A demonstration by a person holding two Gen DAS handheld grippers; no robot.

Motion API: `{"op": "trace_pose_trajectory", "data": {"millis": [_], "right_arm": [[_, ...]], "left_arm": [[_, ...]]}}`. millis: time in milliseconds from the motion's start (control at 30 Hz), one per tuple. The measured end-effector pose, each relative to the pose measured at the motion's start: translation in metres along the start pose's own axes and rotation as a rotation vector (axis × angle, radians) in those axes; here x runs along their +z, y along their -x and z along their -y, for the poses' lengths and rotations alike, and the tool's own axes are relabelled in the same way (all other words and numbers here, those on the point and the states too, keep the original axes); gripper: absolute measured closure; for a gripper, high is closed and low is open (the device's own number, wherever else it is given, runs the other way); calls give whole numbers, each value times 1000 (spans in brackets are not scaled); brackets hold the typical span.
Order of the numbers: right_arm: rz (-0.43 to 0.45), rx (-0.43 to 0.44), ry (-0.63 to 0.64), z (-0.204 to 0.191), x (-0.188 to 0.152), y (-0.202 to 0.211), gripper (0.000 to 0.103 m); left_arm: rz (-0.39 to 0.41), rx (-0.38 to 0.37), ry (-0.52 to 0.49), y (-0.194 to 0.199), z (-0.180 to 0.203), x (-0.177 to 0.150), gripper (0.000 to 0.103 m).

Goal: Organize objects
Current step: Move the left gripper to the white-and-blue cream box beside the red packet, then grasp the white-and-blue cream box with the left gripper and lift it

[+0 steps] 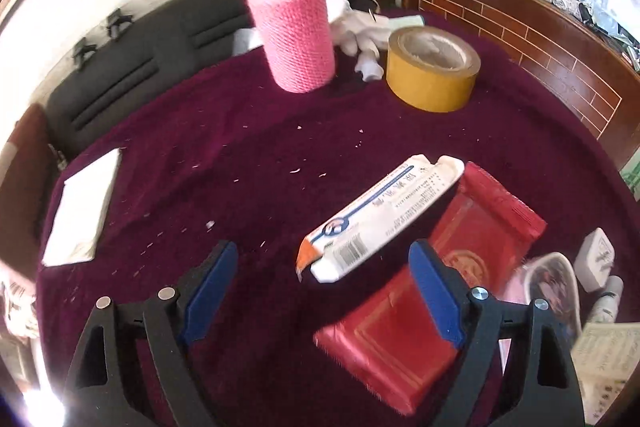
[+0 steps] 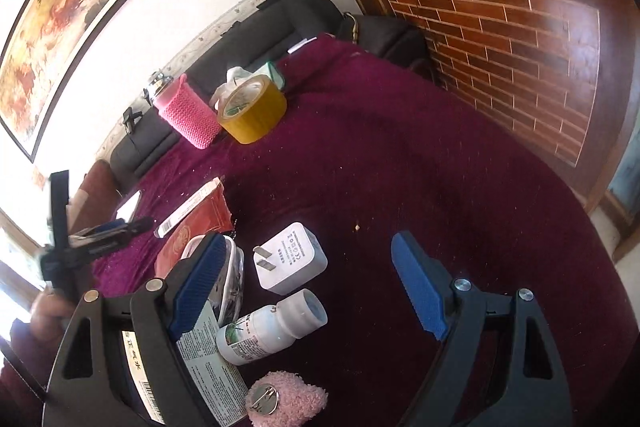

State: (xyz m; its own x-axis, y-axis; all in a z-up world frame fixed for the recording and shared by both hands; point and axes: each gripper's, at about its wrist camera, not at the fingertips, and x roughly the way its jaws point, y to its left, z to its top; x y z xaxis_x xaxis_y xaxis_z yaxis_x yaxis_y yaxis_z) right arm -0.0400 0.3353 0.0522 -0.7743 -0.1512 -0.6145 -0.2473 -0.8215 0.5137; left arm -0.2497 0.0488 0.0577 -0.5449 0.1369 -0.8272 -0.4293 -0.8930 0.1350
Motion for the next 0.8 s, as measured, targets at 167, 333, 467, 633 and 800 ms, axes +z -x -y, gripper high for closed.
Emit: {"op": "trace_pose_trajectory", "data": {"millis": [167, 333, 467, 633, 800], "right_arm": [[-35, 15, -29, 5, -2, -5, 18], [-61, 7, -41, 7, -3, -11, 18], [-72, 14, -39, 7, -6, -14, 18], [-77, -14, -32, 9, -8, -17, 18], [-60, -20, -26, 8, -8, -13, 18]], "left_arm": [[-35, -3, -81, -39, 10, 15, 20], [-49, -51, -89, -59, 23, 17, 20], [-59, -129, -11, -55, 26, 18, 78], [-29, -98, 35, -22, 30, 5, 78], [74, -114, 183, 52, 7, -24, 78]]}}
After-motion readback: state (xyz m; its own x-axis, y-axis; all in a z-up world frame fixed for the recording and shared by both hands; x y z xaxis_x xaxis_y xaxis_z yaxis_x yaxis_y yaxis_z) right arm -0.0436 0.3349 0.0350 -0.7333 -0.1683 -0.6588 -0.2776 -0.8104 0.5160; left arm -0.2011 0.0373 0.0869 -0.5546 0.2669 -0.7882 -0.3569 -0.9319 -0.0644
